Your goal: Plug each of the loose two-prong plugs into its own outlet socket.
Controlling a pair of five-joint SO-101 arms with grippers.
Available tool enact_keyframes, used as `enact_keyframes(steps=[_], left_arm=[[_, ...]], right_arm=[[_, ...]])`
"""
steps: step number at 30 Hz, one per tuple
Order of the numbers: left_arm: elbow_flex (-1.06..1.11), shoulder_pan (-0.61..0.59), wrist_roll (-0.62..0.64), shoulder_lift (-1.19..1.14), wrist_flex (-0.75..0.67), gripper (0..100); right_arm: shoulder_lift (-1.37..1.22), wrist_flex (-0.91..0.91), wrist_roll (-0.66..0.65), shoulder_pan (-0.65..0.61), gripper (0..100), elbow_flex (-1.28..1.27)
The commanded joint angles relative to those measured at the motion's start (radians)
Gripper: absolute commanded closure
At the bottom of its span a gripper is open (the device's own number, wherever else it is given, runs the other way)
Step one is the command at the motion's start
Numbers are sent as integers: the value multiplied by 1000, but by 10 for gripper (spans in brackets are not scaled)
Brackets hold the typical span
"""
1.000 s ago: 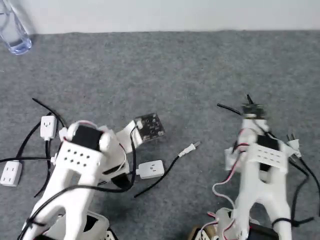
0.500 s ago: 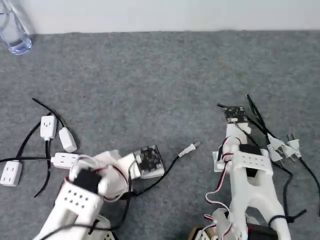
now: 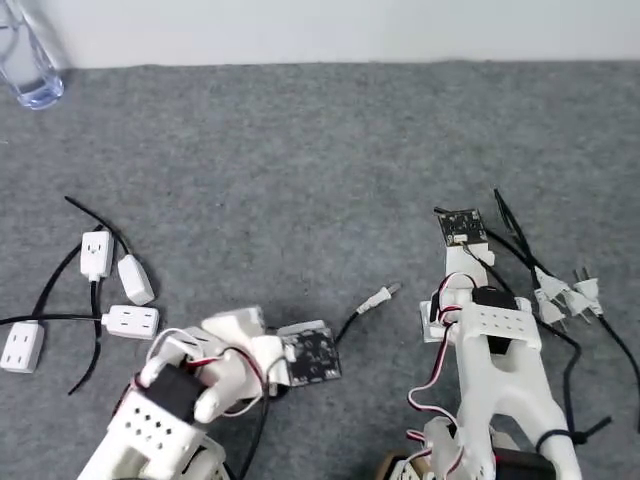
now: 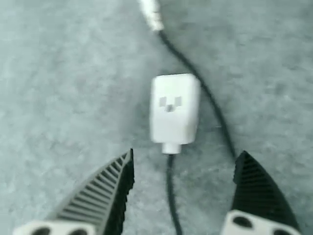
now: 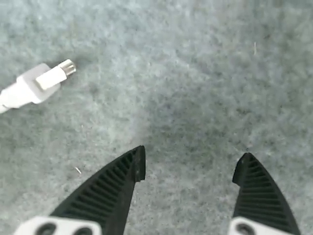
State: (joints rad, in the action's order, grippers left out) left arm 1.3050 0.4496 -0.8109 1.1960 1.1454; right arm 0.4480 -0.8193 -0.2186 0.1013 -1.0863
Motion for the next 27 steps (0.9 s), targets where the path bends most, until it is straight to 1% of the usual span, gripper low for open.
enact_keyframes(steps=[1, 9, 13, 15, 18, 20, 23, 27], left_arm=[[-8, 86, -17, -77, -38, 686], [-10, 106, -17, -232, -232, 686], [-13, 106, -41, -336, -272, 686], [-25, 110, -41, -376, -259, 686], [-64, 112, -38, -396, -193, 687], [-93, 110, -29, -384, -164, 687], [-134, 112, 37, -354, -123, 687], [-150, 150, 40, -311, -63, 687]], right_arm=[[19, 16, 5, -5, 703, 5], [19, 16, 5, -5, 703, 5], [19, 22, 5, -8, 703, 5], [19, 24, 0, -8, 703, 5], [19, 24, -17, -10, 703, 5], [19, 24, -17, -12, 703, 5], [19, 24, -17, -12, 703, 5], [19, 24, -18, -12, 703, 3]])
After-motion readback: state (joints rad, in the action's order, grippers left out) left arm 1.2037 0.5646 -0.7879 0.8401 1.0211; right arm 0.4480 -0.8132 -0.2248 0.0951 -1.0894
